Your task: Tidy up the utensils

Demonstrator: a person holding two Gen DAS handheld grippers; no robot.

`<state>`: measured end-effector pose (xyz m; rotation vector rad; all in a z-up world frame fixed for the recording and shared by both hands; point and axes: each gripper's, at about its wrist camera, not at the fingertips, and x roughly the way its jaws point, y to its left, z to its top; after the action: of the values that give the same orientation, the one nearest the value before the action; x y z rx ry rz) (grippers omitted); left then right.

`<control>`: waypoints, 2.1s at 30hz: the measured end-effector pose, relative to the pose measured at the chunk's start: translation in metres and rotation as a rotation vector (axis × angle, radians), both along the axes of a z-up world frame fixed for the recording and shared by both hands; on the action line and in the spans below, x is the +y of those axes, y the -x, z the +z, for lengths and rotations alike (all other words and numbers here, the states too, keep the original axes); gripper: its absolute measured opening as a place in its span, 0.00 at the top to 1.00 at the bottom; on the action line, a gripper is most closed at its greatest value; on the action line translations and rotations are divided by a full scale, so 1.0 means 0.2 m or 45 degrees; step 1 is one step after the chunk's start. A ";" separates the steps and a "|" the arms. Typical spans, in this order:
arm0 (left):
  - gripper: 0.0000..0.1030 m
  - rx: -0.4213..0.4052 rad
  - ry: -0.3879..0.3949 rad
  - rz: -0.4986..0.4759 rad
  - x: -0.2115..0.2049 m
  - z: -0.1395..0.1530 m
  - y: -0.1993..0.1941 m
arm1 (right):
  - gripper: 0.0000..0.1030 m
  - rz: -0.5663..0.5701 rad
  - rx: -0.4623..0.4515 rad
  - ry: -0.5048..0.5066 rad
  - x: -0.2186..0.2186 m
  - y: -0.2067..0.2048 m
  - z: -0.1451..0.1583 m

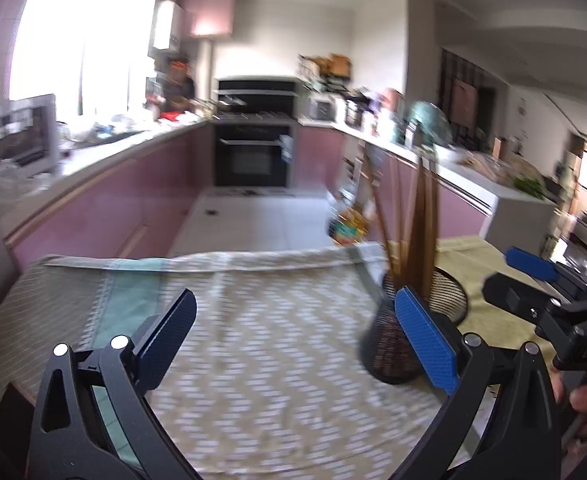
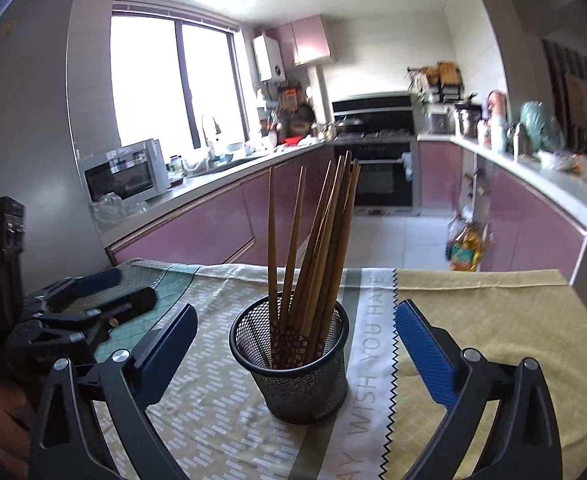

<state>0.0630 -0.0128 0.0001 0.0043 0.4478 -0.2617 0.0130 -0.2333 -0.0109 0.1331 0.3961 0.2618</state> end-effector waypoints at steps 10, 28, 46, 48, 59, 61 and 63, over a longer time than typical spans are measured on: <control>0.05 -0.139 -0.039 0.248 0.18 -0.02 0.20 | 0.07 -0.077 -0.140 0.031 0.12 0.18 -0.05; 0.05 -0.224 -0.005 0.303 0.25 0.02 0.41 | 0.07 -0.175 -0.225 0.099 0.22 0.34 -0.03; 0.05 -0.256 -0.023 0.289 0.24 0.03 0.50 | 0.07 -0.167 -0.231 0.085 0.24 0.38 -0.02; 0.05 -0.256 -0.025 0.289 0.24 0.03 0.50 | 0.07 -0.167 -0.233 0.085 0.24 0.39 -0.02; 0.05 -0.261 -0.013 0.291 0.25 0.06 0.52 | 0.07 -0.164 -0.230 0.088 0.25 0.39 -0.01; 0.05 -0.261 -0.012 0.291 0.25 0.06 0.53 | 0.07 -0.164 -0.230 0.090 0.25 0.39 -0.01; 0.05 -0.260 -0.010 0.291 0.25 0.06 0.53 | 0.07 -0.164 -0.230 0.089 0.25 0.39 -0.01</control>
<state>-0.0425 0.0377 0.0116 -0.0122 0.2432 -0.0334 -0.0653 -0.1833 -0.0137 0.0651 0.2162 0.1311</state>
